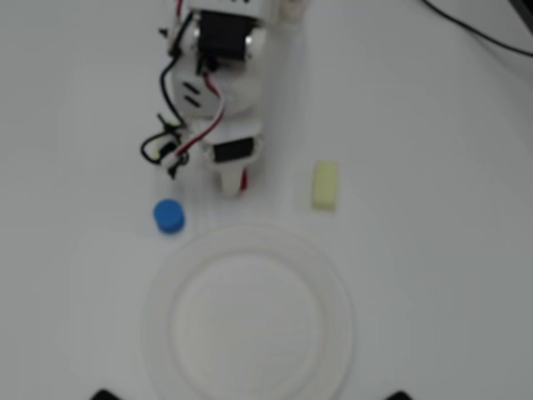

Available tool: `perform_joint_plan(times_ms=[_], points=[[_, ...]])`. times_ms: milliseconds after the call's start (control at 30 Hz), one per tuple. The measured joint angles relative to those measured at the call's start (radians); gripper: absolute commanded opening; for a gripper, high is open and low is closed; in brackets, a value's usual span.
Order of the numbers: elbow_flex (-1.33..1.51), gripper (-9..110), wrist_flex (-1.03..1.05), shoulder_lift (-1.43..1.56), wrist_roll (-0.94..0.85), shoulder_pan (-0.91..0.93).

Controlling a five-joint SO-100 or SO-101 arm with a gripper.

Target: Grasp a red block and put it in the dish.

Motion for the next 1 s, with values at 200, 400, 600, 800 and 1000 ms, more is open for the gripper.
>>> perform_joint_plan(times_ms=[200,400,600,800,1000], points=[[-0.006,0,-0.002,0.0,-0.008,-0.006],[-0.005,0,-0.002,0.015,-0.008,-0.005],[-0.003,0,-0.083,0.11,0.017,0.02],[-0.101,0,-0.167,0.13,0.063,0.018],[-0.183,0,-0.365,0.083,0.051,-0.012]])
